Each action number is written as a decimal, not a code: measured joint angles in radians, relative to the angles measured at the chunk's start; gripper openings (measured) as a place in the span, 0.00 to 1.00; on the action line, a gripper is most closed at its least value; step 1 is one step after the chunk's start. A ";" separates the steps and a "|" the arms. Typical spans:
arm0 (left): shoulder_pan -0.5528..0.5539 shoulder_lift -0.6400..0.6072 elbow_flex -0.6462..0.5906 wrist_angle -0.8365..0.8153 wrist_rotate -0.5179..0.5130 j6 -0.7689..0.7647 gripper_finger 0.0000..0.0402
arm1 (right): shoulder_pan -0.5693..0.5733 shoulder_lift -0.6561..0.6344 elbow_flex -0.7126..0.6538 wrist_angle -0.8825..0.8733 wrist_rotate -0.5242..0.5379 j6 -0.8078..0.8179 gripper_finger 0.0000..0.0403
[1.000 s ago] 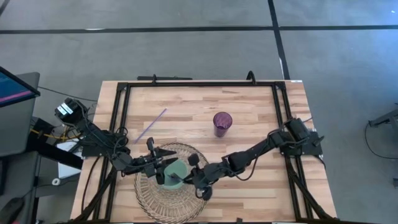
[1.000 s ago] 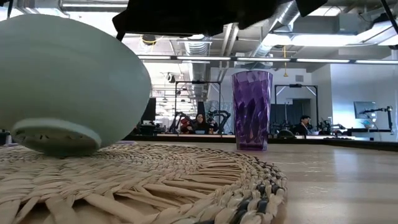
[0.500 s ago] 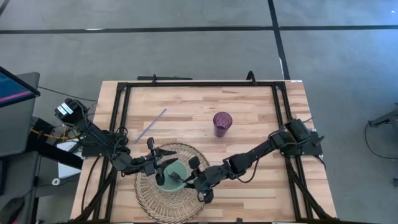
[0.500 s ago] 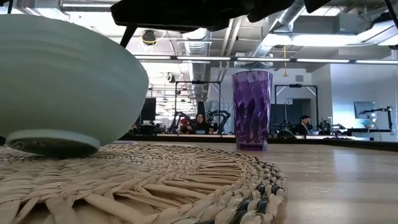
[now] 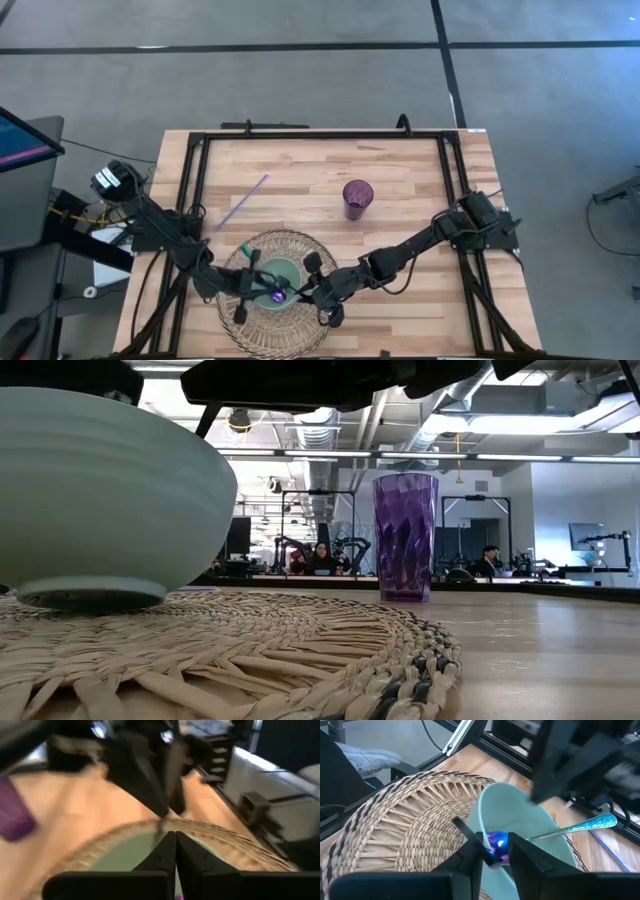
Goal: Pick & Place Utensil
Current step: Put the black fork into the green bowl on the brown mat, then put the violet cup on the brown mat to the top right of the green bowl
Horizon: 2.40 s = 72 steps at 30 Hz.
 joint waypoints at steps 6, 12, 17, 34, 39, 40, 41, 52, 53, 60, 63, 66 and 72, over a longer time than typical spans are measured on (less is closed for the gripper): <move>0.008 0.116 0.000 0.000 0.043 -0.055 0.02 | 0.000 0.000 0.000 0.000 0.000 0.015 0.20; 0.008 0.161 0.000 0.013 0.079 -0.057 0.01 | 0.000 0.000 0.000 -0.009 0.000 0.040 0.20; 0.008 0.166 0.000 0.020 0.092 -0.077 0.01 | 0.002 0.000 0.000 -0.019 0.000 0.085 0.20; 0.009 0.166 0.000 0.035 0.091 -0.086 0.02 | 0.026 -0.003 0.001 -0.071 0.004 0.138 0.21; 0.009 0.166 0.000 0.046 0.091 -0.085 0.02 | 0.028 -0.003 0.001 -0.088 0.000 0.150 0.26; 0.009 0.166 0.000 0.047 0.092 -0.085 0.02 | 0.030 -0.002 0.001 -0.093 0.000 0.167 0.28; 0.009 0.166 0.000 0.048 0.092 -0.085 0.02 | 0.032 -0.002 0.001 -0.099 0.000 0.185 0.30; 0.010 0.166 0.000 0.066 0.087 -0.085 0.02 | 0.067 -0.008 0.008 -0.101 0.001 0.160 0.50; 0.011 0.166 0.000 0.068 0.086 -0.085 0.02 | 0.072 -0.011 0.015 -0.101 0.001 0.160 0.51; 0.017 0.165 0.000 0.096 0.084 -0.084 0.02 | 0.105 -0.056 0.034 -0.102 0.005 0.156 0.55; 0.018 0.152 0.000 0.113 0.084 -0.072 0.02 | 0.123 -0.098 0.034 -0.128 0.006 0.156 0.55; 0.017 0.125 0.000 0.114 0.084 -0.070 0.02 | 0.139 -0.154 0.034 -0.156 0.006 0.156 0.54; 0.018 0.039 0.000 0.115 0.084 0.004 0.02 | 0.157 -0.269 0.034 -0.201 0.005 0.164 0.51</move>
